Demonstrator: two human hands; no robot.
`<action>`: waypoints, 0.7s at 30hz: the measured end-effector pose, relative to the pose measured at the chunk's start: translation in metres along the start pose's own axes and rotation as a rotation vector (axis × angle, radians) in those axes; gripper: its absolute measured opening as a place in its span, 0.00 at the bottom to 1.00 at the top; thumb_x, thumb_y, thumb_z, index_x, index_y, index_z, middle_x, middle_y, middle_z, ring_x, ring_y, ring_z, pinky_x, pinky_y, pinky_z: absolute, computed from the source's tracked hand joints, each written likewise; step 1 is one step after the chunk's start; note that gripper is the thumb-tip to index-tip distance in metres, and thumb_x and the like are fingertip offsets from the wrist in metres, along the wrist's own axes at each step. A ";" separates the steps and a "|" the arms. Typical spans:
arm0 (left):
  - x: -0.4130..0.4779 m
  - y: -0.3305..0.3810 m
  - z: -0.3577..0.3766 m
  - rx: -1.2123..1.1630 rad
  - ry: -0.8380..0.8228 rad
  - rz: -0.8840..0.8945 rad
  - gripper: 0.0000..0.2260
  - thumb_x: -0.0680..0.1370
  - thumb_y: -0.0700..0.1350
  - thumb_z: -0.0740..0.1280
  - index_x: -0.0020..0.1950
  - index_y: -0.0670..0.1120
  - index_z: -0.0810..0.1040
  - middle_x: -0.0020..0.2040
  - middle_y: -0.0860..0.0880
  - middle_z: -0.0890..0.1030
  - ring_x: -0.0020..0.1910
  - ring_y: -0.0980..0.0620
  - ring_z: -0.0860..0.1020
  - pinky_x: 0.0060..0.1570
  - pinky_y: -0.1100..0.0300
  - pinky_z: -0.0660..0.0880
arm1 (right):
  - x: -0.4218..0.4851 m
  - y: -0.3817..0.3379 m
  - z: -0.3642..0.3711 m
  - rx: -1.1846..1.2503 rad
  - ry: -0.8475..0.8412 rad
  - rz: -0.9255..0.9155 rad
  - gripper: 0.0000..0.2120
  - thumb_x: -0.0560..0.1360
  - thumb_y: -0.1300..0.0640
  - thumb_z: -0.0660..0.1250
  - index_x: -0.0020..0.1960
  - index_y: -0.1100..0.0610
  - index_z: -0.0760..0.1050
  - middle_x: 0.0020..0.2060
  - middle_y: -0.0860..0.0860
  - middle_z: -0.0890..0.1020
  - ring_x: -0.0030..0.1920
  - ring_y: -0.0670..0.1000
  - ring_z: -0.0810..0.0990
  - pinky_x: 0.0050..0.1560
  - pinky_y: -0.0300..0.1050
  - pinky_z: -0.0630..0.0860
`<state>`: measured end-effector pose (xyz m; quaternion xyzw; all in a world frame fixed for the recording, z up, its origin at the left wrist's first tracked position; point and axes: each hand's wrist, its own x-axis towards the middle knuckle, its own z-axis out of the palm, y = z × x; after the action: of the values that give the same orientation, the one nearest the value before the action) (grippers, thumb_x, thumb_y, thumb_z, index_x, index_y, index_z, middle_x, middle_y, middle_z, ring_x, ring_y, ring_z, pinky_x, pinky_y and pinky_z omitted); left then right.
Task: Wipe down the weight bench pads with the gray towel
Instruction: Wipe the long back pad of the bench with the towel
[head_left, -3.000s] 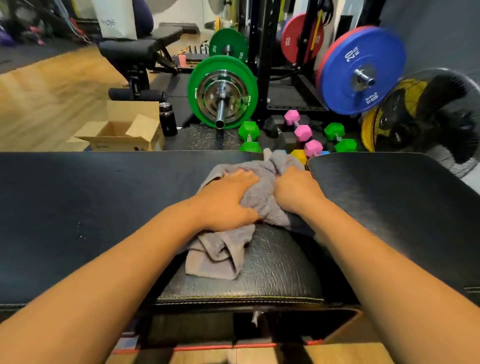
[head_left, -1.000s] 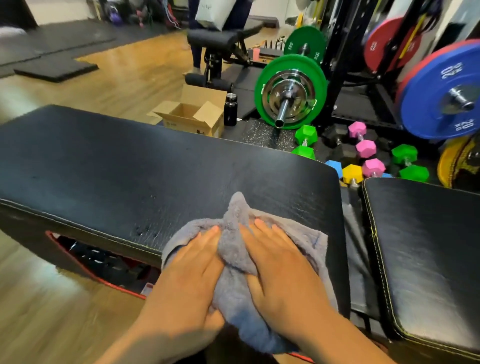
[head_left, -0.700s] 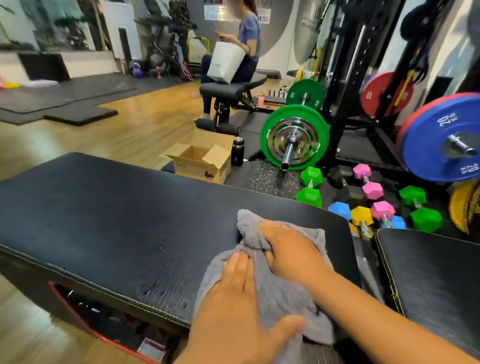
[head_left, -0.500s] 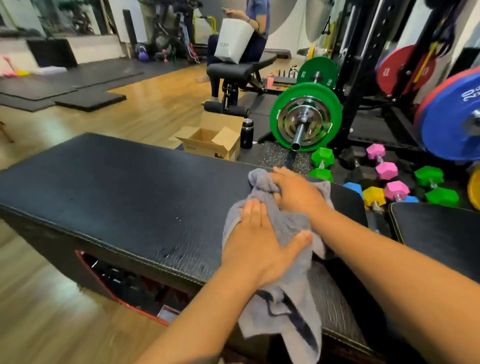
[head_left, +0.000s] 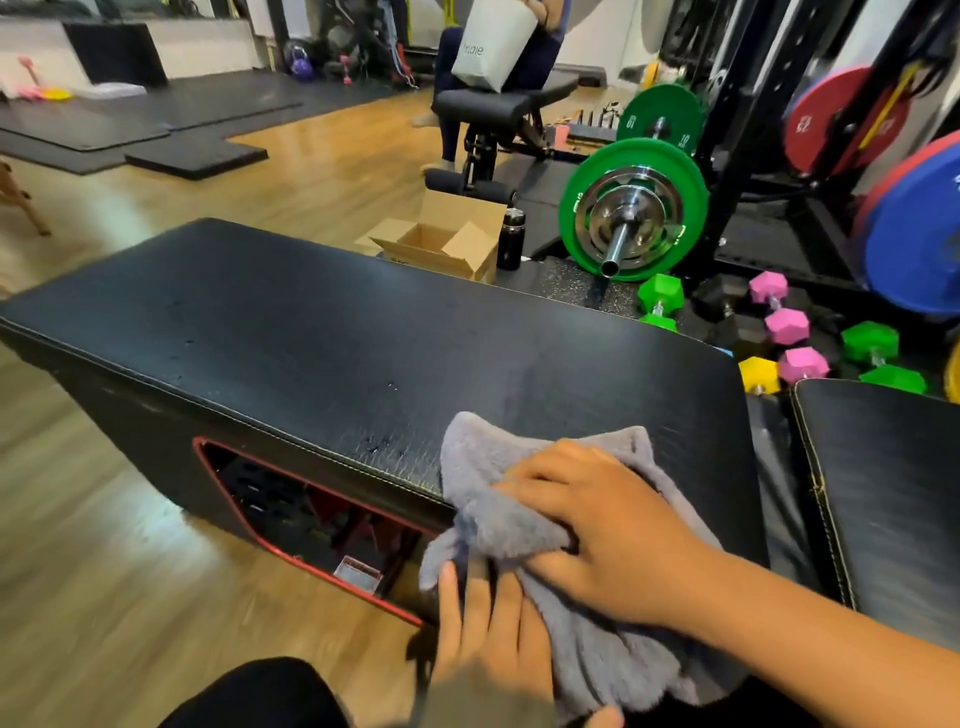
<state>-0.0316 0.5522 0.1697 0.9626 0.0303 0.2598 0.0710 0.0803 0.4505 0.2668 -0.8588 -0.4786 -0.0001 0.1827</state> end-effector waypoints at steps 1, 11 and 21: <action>0.002 -0.003 0.004 0.008 -0.132 0.040 0.31 0.82 0.55 0.46 0.50 0.34 0.82 0.48 0.34 0.83 0.59 0.32 0.77 0.71 0.42 0.52 | 0.004 0.004 0.001 0.003 0.033 0.019 0.15 0.69 0.45 0.65 0.55 0.46 0.78 0.52 0.41 0.79 0.53 0.46 0.73 0.55 0.43 0.70; 0.153 0.006 0.000 -0.232 -0.395 -0.057 0.41 0.76 0.62 0.55 0.77 0.36 0.46 0.78 0.39 0.48 0.77 0.44 0.40 0.73 0.42 0.35 | 0.101 0.109 -0.011 -0.059 0.123 0.262 0.09 0.68 0.47 0.65 0.39 0.53 0.74 0.38 0.52 0.73 0.40 0.56 0.74 0.37 0.49 0.69; 0.175 -0.001 0.009 -0.234 -0.492 -0.079 0.40 0.75 0.62 0.52 0.77 0.37 0.45 0.79 0.39 0.46 0.77 0.45 0.41 0.74 0.46 0.37 | 0.129 0.119 -0.015 -0.119 0.093 0.429 0.09 0.72 0.55 0.65 0.35 0.53 0.68 0.33 0.51 0.68 0.40 0.59 0.72 0.36 0.48 0.61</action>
<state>0.1235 0.5687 0.2490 0.9801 0.0195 0.0171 0.1969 0.2508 0.4951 0.2661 -0.9493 -0.2751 -0.0287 0.1495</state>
